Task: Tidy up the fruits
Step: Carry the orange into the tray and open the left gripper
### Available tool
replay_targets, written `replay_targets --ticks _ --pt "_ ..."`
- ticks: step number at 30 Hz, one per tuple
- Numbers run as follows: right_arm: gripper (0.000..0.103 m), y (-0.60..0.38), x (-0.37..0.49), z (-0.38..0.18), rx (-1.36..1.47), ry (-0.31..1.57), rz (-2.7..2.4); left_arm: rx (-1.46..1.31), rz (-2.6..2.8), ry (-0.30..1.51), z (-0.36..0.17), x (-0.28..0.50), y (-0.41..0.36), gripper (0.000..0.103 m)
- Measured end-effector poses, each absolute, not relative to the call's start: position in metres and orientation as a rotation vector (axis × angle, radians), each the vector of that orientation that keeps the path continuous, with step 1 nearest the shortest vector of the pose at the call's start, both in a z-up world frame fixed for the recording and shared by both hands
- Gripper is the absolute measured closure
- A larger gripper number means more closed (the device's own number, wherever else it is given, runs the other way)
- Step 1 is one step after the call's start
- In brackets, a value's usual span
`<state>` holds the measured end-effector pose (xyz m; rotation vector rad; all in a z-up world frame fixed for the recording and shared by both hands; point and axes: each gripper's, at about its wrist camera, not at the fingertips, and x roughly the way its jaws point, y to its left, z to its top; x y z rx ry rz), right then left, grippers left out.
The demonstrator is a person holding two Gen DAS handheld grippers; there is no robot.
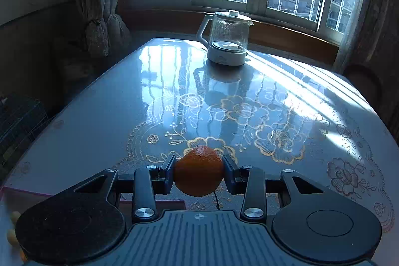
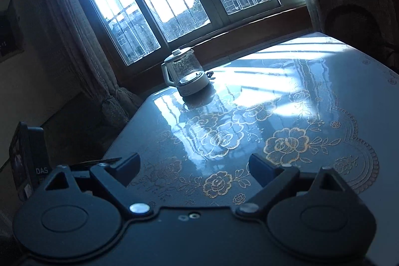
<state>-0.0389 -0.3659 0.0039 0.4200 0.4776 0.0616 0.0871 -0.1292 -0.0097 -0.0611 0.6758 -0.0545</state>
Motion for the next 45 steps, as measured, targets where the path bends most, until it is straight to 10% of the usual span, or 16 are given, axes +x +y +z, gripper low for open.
replay_targets --ticks 15,45 --pt "0.009 -0.252 -0.05 -0.014 0.411 0.493 -0.001 -0.027 0.0 0.789 -0.064 0.054 0.041 0.063" --pt "0.006 -0.189 -0.067 -0.031 0.397 0.522 -0.07 0.01 -0.067 0.873 -0.082 0.068 0.044 0.063"
